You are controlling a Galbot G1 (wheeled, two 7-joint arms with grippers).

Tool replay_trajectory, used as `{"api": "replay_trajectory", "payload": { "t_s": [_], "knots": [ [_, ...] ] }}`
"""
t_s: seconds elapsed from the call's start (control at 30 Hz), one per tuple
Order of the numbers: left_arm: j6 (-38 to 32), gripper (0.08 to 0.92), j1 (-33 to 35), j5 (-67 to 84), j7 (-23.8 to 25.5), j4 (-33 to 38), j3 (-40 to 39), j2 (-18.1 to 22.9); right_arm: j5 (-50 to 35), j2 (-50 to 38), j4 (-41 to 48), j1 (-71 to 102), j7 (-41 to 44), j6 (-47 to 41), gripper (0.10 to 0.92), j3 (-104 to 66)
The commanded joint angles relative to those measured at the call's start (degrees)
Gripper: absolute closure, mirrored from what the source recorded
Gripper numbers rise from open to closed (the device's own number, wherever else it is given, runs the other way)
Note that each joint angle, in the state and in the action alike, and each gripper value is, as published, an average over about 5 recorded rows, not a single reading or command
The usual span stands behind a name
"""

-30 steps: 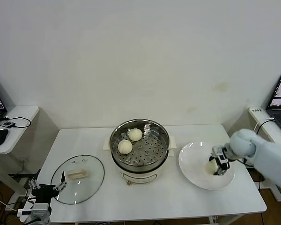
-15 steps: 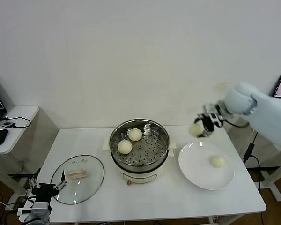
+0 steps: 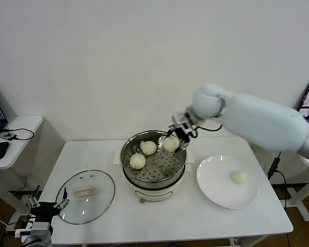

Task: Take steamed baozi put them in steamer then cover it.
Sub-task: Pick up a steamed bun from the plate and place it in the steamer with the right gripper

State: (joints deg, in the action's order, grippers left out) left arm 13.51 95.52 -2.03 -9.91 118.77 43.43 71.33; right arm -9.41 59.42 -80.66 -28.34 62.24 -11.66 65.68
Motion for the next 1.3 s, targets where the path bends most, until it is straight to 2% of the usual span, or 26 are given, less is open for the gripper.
{"api": "replay_trajectory", "payload": {
  "t_s": [0.03, 0.33, 0.8, 0.9, 1.07, 1.2, 1.3],
  "knots": [
    [-0.29, 0.177, 0.06, 0.01, -0.08, -0.19, 0.24, 0.32, 1.02, 7.98, 1.61, -0.14, 0.30, 8.14, 0.350, 5.44],
    [-0.76, 0.177, -0.06, -0.01, -0.30, -0.51, 0.20, 0.61, 7.25, 9.98, 3.34, 1.01, 0.63, 14.23, 0.347, 7.07],
    [-1.19, 0.177, -0.07, -0.12, -0.60, -0.63, -0.05, 1.14, 8.25, 10.65, 3.31, 1.66, 0.72, 15.88, 0.339, 8.06],
    [-1.18, 0.177, -0.08, -0.16, -0.60, -0.57, -0.14, 1.21, 7.95, 10.16, 2.93, 1.19, 0.70, 15.98, 0.316, 7.95],
    [-1.13, 0.177, -0.32, -0.15, -0.52, -0.50, 0.01, 0.90, 6.41, 7.40, 1.81, -1.40, 0.95, 15.59, 0.219, 5.82],
    [-1.10, 0.177, -0.62, -0.10, -0.41, -0.35, 0.26, 0.60, 4.36, 2.59, 0.59, -3.26, 0.72, 12.61, 0.204, 1.27],
    [-1.11, 0.177, -0.64, -0.02, -0.36, -0.36, 0.37, 0.17, 1.76, -3.38, -2.27, -4.01, 1.21, 6.00, 0.203, -2.02]
  ]
}}
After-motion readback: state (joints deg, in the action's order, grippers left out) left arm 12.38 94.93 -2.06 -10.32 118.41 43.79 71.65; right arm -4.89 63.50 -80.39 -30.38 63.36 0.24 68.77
